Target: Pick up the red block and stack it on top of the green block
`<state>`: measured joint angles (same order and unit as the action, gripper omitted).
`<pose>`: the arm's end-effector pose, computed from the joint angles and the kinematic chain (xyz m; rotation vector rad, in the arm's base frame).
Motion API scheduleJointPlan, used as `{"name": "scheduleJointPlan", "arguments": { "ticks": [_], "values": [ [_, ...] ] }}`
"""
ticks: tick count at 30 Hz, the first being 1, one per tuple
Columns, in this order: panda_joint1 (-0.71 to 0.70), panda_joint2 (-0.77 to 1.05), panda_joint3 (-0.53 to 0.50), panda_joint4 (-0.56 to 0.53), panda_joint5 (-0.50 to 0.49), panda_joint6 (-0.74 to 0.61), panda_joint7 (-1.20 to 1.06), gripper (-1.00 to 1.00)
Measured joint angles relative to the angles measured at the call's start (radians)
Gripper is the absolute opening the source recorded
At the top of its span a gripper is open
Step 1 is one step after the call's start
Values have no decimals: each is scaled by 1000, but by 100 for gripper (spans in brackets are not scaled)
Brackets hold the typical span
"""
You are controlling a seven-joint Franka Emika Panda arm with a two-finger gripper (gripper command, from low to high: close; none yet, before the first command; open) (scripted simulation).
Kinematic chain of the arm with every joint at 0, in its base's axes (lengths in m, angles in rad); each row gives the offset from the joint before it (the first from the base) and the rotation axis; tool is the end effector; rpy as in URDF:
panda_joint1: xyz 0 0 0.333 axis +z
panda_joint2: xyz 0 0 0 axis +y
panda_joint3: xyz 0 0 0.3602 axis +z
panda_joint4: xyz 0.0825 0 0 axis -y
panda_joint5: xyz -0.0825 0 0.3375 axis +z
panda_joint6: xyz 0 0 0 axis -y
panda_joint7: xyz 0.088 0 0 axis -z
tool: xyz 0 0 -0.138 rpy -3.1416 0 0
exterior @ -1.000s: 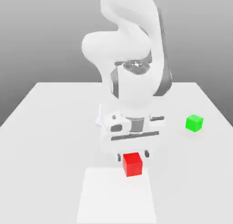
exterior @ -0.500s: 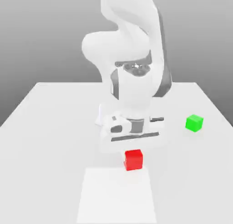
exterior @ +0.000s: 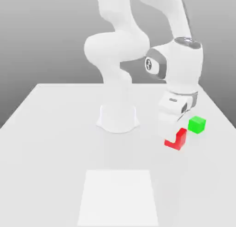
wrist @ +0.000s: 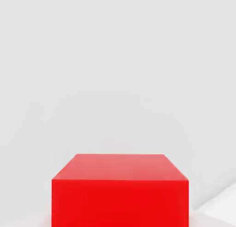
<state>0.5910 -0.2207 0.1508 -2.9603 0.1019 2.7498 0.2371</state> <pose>0.2240 0.1978 0.2864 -3.0669 -0.6332 -0.0082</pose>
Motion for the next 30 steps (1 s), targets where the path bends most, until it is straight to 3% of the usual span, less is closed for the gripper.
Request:
{"name": "scheduleJointPlan", "arguments": {
  "ticks": [16, 22, 27, 28, 30],
  "values": [
    [556, -54, 168, 23, 88, -82, -589, -100],
    [540, 70, 206, 32, 11, 32, -571, -100],
    [509, 215, 201, 34, -120, 170, -480, -100],
    [504, 234, 200, 33, -141, 188, -466, 100],
    [499, 234, 200, 33, -141, 187, -466, 100]
  ]
}}
